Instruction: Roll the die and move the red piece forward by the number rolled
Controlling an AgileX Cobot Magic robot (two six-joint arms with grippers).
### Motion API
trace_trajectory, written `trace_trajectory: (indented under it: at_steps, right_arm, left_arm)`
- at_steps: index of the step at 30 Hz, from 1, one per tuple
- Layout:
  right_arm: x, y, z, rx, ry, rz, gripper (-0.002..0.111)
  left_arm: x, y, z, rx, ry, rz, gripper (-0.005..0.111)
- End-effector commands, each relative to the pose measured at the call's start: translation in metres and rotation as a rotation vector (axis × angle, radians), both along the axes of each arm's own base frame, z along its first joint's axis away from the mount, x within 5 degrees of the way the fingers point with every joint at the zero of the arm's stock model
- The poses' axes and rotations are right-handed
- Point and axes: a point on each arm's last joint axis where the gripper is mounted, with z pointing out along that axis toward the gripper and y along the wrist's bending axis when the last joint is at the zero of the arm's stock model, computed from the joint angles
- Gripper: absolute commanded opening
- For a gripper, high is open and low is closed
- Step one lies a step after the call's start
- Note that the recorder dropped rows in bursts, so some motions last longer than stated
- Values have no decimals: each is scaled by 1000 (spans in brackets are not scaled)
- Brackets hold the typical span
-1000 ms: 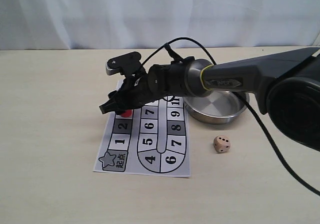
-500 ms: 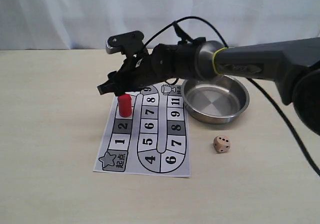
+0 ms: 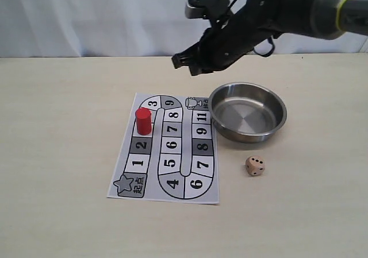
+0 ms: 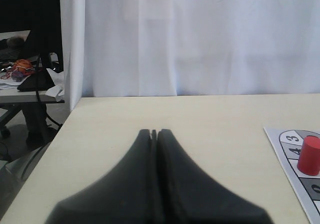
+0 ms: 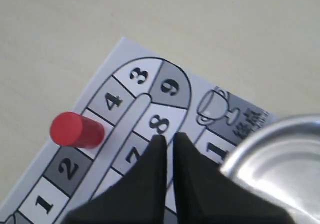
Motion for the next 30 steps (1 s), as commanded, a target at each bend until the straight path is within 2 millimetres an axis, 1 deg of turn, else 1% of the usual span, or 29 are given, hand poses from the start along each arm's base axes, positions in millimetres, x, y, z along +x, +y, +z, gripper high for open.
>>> trace_trajectory:
  at_steps: [1,4,8,10,13,16,19,24,27,30]
  right_arm:
    - [3,-38,6,-15,85,-66,4]
    - [6,-63,4,-1,166,-161,4]
    - [9,-100,1,-32,227,-269,4]
    - [9,-117,-1,-59,255,-297,4]
    - [8,-137,-3,-104,276,-323,4]
    - [8,-152,-4,-135,289,-343,4]
    - [6,-159,-2,-152,301,-352,4]
    - [-3,-165,15,-171,250,-390,4]
    - [-18,-167,28,-176,203,-404,4]
    - [-39,-168,46,-168,145,-410,4]
  left_arm:
    - [0,0,3,-3,-20,-1,0]
    - [0,0,3,-3,-20,-1,0]
    - [0,0,3,-3,-20,-1,0]
    - [0,0,3,-3,-20,-1,0]
    - [0,0,3,-3,-20,-1,0]
    - [0,0,3,-3,-20,-1,0]
    - [0,0,3,-3,-20,-1,0]
    - [0,0,3,-3,-20,-1,0]
    - [0,0,3,-3,-20,-1,0]
    - [0,0,3,-3,-20,-1,0]
